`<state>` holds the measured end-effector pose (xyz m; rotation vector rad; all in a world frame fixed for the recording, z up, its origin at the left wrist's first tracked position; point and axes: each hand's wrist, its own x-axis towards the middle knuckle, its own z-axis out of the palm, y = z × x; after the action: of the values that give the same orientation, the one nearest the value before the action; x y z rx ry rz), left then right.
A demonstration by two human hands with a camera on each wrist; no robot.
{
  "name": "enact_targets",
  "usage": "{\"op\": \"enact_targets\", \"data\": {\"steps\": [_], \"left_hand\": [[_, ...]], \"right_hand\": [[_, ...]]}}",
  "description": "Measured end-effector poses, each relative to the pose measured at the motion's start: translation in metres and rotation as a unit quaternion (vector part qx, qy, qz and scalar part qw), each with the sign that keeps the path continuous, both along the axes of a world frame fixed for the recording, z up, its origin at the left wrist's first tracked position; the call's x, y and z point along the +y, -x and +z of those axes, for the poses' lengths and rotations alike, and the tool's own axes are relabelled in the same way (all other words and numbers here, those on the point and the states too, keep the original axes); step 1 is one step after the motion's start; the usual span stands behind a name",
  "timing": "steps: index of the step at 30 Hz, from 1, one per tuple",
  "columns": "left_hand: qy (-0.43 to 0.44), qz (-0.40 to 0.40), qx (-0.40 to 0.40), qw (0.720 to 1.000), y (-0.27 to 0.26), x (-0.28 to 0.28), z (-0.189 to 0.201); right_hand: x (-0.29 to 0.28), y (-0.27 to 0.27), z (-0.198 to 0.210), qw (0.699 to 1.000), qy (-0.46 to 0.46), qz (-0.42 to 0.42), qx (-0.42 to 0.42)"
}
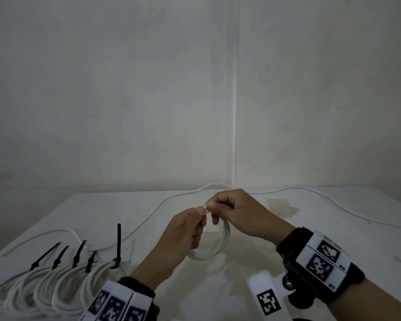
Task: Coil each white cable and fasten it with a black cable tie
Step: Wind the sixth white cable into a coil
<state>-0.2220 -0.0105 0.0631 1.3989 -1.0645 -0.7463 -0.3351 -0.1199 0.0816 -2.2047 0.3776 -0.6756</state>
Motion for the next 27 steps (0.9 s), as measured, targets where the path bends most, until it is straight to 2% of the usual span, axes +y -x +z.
{"op": "enact_targets", "data": {"steps": [6, 11, 16, 18, 20, 21, 24, 27], "left_hand": [[0.053, 0.067, 0.136, 0.987, -0.013, -0.002, 0.002], [0.138, 0.120, 0.237, 0.954, -0.032, -0.002, 0.016], [0.200, 0.178, 0.253, 0.930, -0.056, 0.003, 0.025], [0.210, 0.198, 0.244, 0.926, -0.063, 0.003, 0.026], [0.208, 0.216, 0.229, 0.926, -0.066, 0.002, 0.023], [0.205, 0.224, 0.220, 0.927, -0.066, 0.002, 0.021], [0.195, 0.235, 0.196, 0.932, -0.066, -0.002, 0.018], [0.183, 0.244, 0.171, 0.937, -0.062, -0.007, 0.015]], "right_hand": [[-0.018, 0.008, -0.016, 0.998, -0.017, -0.047, -0.036], [-0.037, 0.010, -0.037, 0.996, -0.021, -0.084, -0.027], [-0.032, 0.008, -0.051, 0.994, 0.036, -0.103, -0.008], [-0.029, 0.005, -0.058, 0.986, 0.119, -0.097, 0.062], [-0.021, 0.004, -0.063, 0.953, 0.249, -0.084, 0.150], [-0.016, 0.003, -0.064, 0.930, 0.325, -0.083, 0.149], [-0.006, -0.001, -0.069, 0.866, 0.488, -0.080, 0.080], [0.001, -0.006, -0.069, 0.840, 0.539, -0.058, 0.027]]}}
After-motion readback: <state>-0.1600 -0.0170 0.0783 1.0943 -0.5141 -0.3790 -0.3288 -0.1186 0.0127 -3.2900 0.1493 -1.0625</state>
